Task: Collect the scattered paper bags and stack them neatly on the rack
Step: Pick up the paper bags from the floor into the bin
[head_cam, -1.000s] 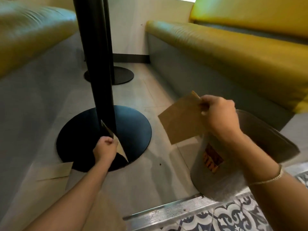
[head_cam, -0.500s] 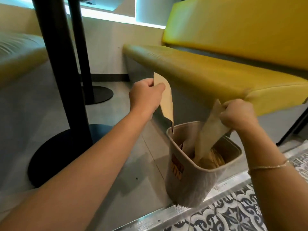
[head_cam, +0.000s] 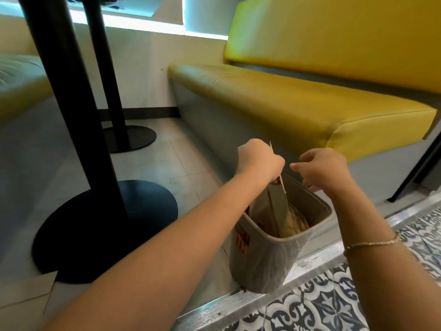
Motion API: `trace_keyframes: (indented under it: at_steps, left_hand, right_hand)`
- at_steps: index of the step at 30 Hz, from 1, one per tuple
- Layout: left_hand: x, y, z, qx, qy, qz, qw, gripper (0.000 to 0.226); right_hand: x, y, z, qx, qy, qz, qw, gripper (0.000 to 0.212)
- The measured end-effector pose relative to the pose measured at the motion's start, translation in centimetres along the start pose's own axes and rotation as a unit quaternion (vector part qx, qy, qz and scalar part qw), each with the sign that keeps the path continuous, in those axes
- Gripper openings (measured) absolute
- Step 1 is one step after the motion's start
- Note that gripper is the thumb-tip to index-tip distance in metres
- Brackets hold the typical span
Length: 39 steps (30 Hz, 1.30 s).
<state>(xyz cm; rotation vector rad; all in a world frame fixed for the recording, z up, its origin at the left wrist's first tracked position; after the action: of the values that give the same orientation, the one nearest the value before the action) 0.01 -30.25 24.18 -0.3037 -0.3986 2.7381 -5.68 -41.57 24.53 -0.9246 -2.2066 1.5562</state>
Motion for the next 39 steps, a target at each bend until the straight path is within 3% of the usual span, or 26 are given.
trace_keyframes:
  at_steps: [3,7,10,13,18,21,24,27,29,31,35,39]
  left_hand:
    - [0.1,0.7,-1.5,0.007,-0.057,-0.038,0.998,0.029]
    - [0.8,0.3,-4.0,0.024,-0.106,-0.081,0.991,0.066]
    - [1.1,-2.3,-5.9,0.027,-0.115,-0.07,0.99,0.062]
    - [1.7,-4.7,-8.5,0.071,-0.152,-0.076,0.983,0.043]
    - [1.2,-5.9,-9.4,0.127,-0.153,-0.042,0.979,0.023]
    - [0.3,-5.6,-7.1,0.262,-0.152,-0.003,0.953,0.004]
    - [-0.5,-4.6,-4.5,0.337,-0.127,-0.023,0.933,0.017]
    - [-0.4,-3.4,-2.2,0.353,-0.084,-0.086,0.928,0.011]
    - [-0.2,-3.2,-1.7,0.324,-0.057,-0.097,0.939,0.011]
    - [-0.3,-3.4,-2.2,0.28,-0.043,-0.082,0.956,0.013]
    - [-0.1,-4.4,-4.9,0.24,-0.074,-0.03,0.968,0.007]
    - [0.7,-6.2,-8.6,0.179,-0.109,0.001,0.978,0.004]
  right_hand:
    - [0.2,0.7,0.0,-0.005,-0.002,-0.017,1.0,0.036]
    - [0.2,1.8,-0.7,-0.014,-0.011,-0.004,1.0,0.03]
    - [0.7,2.6,-2.8,-0.012,-0.04,0.02,0.999,0.031]
    - [1.4,3.8,-5.1,-0.003,-0.063,0.012,0.998,0.031]
    - [2.8,4.3,-6.9,0.061,-0.046,-0.199,0.977,0.044]
    - [2.9,2.5,-6.1,0.029,-0.094,-0.286,0.953,0.05]
    - [2.4,0.9,-5.3,0.043,-0.137,-0.244,0.959,0.051]
    - [1.5,0.0,-4.7,0.033,-0.115,-0.095,0.988,0.019]
    - [1.0,-0.3,-4.1,0.032,-0.076,-0.012,0.997,0.01]
    - [0.6,-0.2,-3.2,0.037,-0.041,0.021,0.998,0.007]
    - [0.1,1.9,-1.8,0.041,0.004,0.018,0.999,0.007]
    - [1.0,4.8,-1.1,0.08,0.036,-0.093,0.992,0.018]
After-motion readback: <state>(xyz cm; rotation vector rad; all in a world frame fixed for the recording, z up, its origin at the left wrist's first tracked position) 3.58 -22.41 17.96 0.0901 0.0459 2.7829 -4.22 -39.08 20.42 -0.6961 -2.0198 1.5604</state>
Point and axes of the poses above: each hand's wrist, its own x-axis away from the middle knuckle, its own y-axis out of the palm, z = x × y, the point moved 1 cm from there along -x, towards the middle knuckle, and after that the axes turned 14 degrees about x, right-handed, at the moved point
